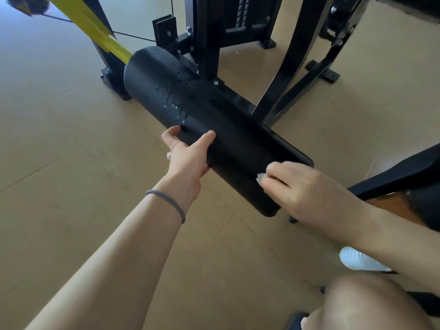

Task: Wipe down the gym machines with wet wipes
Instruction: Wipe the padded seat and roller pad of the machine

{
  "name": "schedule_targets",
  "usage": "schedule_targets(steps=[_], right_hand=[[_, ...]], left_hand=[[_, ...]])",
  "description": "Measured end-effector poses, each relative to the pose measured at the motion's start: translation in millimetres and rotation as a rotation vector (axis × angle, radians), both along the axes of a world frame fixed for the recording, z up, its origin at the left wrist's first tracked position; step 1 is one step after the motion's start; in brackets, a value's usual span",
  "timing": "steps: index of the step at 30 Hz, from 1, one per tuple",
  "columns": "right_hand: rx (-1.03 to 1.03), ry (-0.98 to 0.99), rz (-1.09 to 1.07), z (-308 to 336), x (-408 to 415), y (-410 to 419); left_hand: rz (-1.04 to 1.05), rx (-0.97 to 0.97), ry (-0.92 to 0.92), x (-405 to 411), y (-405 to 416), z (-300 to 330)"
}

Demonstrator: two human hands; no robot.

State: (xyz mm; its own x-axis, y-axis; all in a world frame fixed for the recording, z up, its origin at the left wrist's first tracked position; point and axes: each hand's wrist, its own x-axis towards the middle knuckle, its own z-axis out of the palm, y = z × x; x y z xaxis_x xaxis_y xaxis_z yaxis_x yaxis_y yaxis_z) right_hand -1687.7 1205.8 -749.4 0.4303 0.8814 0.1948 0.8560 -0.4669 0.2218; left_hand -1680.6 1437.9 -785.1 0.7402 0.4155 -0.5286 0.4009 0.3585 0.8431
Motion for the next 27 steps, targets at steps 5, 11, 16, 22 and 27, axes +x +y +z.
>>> schedule_targets(steps=[5,11,16,22,27], right_hand=[[-0.030,-0.074,0.072,3.3,16.7,26.3],[0.032,0.103,-0.052,-1.1,37.2,78.6],[-0.005,0.075,0.035,4.3,16.0,32.5],[0.023,0.009,0.094,3.5,90.5,154.9],[0.016,-0.003,0.038,-0.7,105.5,184.2]], left_hand=[[-0.001,-0.020,0.012,-1.9,1.6,4.6],[0.094,-0.134,0.047,-0.2,26.4,3.6],[0.121,-0.190,0.081,-5.4,38.7,0.8],[0.183,-0.312,0.096,-1.1,45.9,-2.0],[0.203,-0.446,0.078,1.1,52.1,0.1]])
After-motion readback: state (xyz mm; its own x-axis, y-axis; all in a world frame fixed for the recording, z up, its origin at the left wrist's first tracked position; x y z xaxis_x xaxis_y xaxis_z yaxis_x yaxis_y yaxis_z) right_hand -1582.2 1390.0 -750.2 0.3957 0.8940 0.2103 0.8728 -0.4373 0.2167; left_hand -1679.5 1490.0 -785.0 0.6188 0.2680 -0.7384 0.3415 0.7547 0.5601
